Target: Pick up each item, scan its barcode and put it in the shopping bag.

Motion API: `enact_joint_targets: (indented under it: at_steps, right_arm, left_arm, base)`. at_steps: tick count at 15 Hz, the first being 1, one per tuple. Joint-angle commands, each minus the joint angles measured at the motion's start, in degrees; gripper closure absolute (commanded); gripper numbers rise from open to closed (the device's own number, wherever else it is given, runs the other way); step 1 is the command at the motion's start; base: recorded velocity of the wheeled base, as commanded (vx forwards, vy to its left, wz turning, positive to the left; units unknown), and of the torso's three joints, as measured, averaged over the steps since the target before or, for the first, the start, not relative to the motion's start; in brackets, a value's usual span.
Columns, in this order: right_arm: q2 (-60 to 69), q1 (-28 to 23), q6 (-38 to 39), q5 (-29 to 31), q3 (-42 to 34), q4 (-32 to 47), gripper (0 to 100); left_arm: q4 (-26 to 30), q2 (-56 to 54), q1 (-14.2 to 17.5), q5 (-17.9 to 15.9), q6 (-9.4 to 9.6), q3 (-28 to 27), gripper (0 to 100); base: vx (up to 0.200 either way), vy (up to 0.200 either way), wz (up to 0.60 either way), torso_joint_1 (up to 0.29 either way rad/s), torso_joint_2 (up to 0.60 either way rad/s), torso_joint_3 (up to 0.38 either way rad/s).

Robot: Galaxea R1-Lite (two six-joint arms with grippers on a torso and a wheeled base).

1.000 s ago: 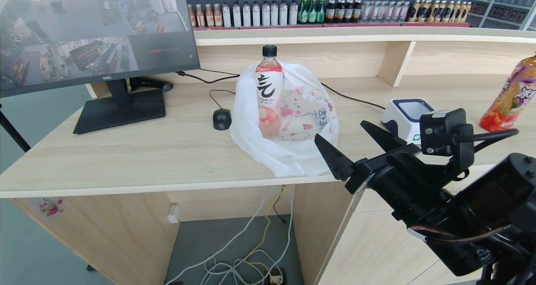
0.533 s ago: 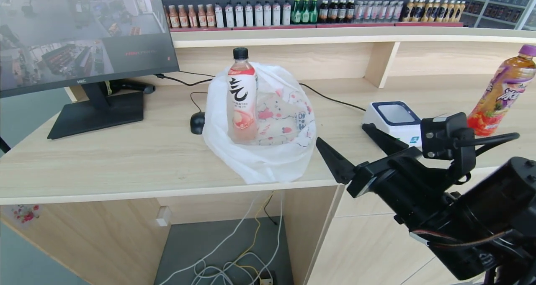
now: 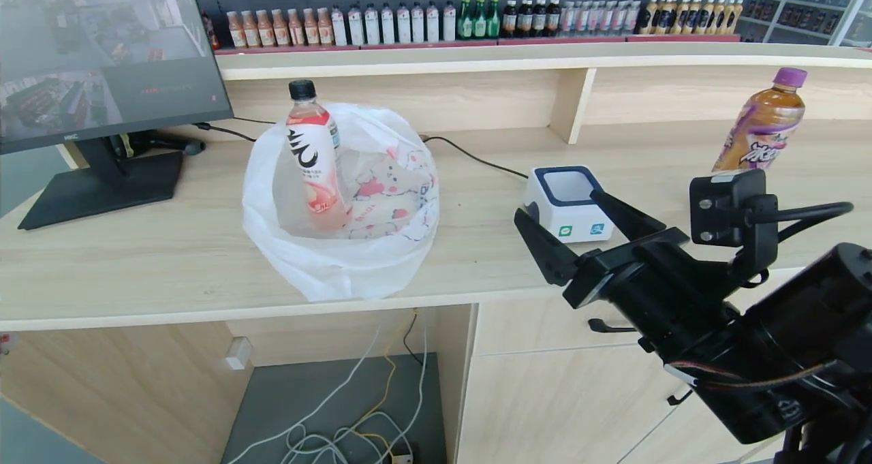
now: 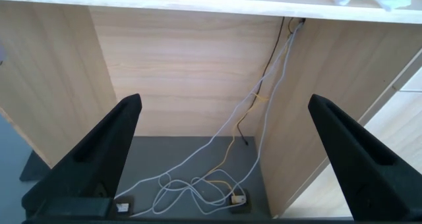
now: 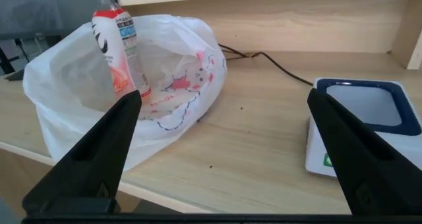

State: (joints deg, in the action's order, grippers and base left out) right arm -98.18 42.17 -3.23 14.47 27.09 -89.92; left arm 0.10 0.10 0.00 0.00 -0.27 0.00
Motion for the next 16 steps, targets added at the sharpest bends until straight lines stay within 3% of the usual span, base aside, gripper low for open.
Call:
enact_joint_targets:
  at_steps: [1,16]
  right_arm:
    - [-0.1,-0.5,0.1,-0.1,0.6,-0.1,0]
    - [2.0,1.0,0.4,-0.2,-0.7,-0.1,0]
  left_arm:
    - [0.0,0.0,0.0,0.0,-0.08,0.0,0]
    - [0.0,0.0,0.0,0.0,0.0,0.0,0]
  base:
    - [0.0,-0.2,0.0,0.007,0.0,0.002]
    - [0.0,-0.2,0.0,0.002,0.0,0.004]
